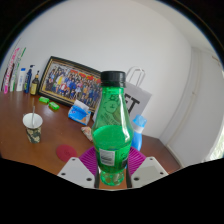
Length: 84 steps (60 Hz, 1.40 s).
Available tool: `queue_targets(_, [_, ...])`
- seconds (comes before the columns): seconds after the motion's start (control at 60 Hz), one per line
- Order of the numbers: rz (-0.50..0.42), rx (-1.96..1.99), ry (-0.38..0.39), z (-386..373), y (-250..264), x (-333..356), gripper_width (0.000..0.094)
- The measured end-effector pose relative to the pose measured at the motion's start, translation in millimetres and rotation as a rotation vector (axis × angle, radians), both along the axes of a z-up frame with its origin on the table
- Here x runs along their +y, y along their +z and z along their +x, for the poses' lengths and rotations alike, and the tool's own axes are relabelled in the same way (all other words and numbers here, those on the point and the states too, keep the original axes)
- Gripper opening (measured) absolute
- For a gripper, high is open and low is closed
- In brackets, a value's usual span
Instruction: Pour water
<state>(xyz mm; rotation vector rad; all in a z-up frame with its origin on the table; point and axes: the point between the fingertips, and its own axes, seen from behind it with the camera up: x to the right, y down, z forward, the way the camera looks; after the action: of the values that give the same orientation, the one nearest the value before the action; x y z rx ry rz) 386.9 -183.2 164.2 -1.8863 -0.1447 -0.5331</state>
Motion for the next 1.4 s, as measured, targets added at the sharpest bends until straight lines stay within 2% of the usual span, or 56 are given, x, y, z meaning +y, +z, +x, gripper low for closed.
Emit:
queue_targets(0.217, [-0.093,-0.545,0.087,-43,45,62,0.0354])
queue_targets(0.467, [-0.274,-1.191,0.221,-100,26,109,0.0353])
queue_targets(0.65, [-0.412,-1.491,0.231,-110,11,121,0.0357])
queue_targets(0.867, [-0.451,-1.584,0.268,-128,3,128,0.0358])
queue_targets(1.033, [-0.44,-1.499,0.267,-125,6,127,0.0357])
queue_targets(1.133, [-0.406,-1.3,0.245,-120,12,122,0.0356])
queue_targets(1.3, [-0.281,-0.785,0.152,-121,30,112,0.0355])
queue_targets(1.4, [-0.2,-0.491,0.165,-125,41,116,0.0356])
